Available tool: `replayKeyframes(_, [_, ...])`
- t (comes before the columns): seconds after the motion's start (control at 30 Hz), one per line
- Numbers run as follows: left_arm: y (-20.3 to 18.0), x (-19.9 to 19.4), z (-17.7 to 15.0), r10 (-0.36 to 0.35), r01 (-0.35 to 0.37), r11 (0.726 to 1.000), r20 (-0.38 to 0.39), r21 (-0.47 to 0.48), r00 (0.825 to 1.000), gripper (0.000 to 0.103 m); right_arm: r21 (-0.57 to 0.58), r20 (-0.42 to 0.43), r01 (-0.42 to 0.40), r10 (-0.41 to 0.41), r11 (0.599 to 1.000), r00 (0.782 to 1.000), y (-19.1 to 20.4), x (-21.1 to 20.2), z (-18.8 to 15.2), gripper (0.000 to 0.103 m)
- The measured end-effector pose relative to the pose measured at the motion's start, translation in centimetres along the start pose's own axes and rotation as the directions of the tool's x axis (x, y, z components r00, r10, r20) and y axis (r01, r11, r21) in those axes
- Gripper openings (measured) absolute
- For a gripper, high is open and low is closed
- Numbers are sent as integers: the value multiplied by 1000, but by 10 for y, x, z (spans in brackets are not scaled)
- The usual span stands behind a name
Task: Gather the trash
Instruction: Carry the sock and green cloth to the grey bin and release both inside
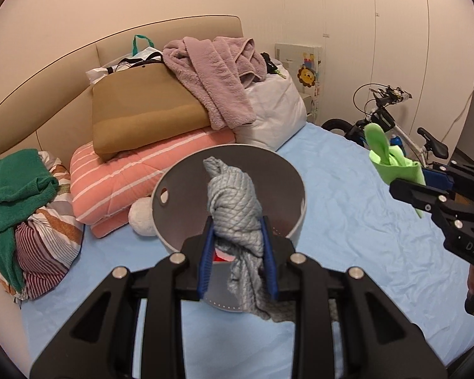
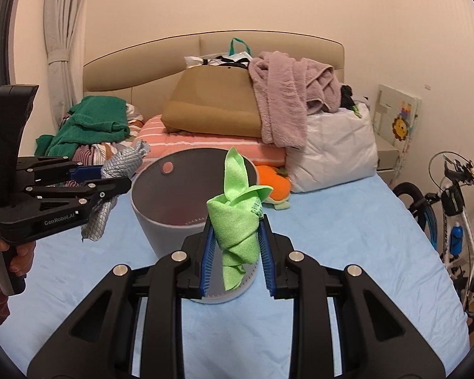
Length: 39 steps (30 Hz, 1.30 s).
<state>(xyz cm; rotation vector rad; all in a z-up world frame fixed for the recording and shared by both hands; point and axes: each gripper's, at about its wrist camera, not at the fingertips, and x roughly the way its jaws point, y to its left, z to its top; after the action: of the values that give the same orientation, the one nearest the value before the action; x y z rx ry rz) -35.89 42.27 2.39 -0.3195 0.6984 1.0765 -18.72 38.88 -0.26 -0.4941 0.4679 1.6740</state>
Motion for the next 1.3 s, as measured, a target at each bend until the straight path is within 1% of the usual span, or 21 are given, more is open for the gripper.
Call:
replayKeyframes(0.13, [20,3,16,10,-10,1000,-23,-19,1000,28,-30,-24,-57,56,998,998,16,20,34,25])
replayKeyframes(0.27, [35,0,33,-1,0,999,-40,-38,999,28,-30,-41,-93,92,995,995,23,34,64,25])
replayKeyframes(0.43, [42,-10,58,18,-18,1000,-13,-15,1000,28,-12,-51,-126,126,992,991,25,45,94,25])
replayKeyframes(0.57, [45,-9,74,39,-39,999,2,-6,999,29,-1,-69,-145,144,989,987,26,57,116,25])
replayKeyframes(0.6, [47,-7,77,55,-55,998,4,-6,998,32,5,-69,-151,151,989,986,25,60,122,26])
replayKeyframes(0.63, [49,-5,80,64,-64,998,6,-8,998,33,10,-70,-163,164,987,984,23,63,127,33])
replayKeyframes(0.67, [51,-3,82,64,-64,998,4,-18,998,33,16,-76,-167,167,986,983,22,66,130,45])
replayKeyframes(0.7, [55,0,84,63,-63,997,-3,-36,998,38,23,-78,-158,159,987,984,20,70,134,52])
replayKeyframes(0.73, [60,4,85,60,-60,996,-14,-61,998,43,25,-79,-144,146,989,986,20,73,136,58])
replayKeyframes(0.8, [65,10,85,46,-49,995,-26,-89,999,51,14,-90,-133,133,991,987,21,79,139,58])
replayKeyframes(0.9, [65,14,81,46,-49,995,-31,-87,998,52,12,-89,-131,132,991,987,22,80,136,58])
replayKeyframes(1.03, [57,12,75,39,-40,997,-27,-62,999,52,-15,-91,-115,113,993,989,24,75,125,58])
replayKeyframes(1.1, [51,9,73,37,-38,998,-19,-47,999,52,-17,-89,-107,105,994,990,24,71,116,58])
replayKeyframes(1.3, [23,4,64,0,0,1000,-15,-4,1000,52,-15,-96,-61,60,998,994,14,52,84,58])
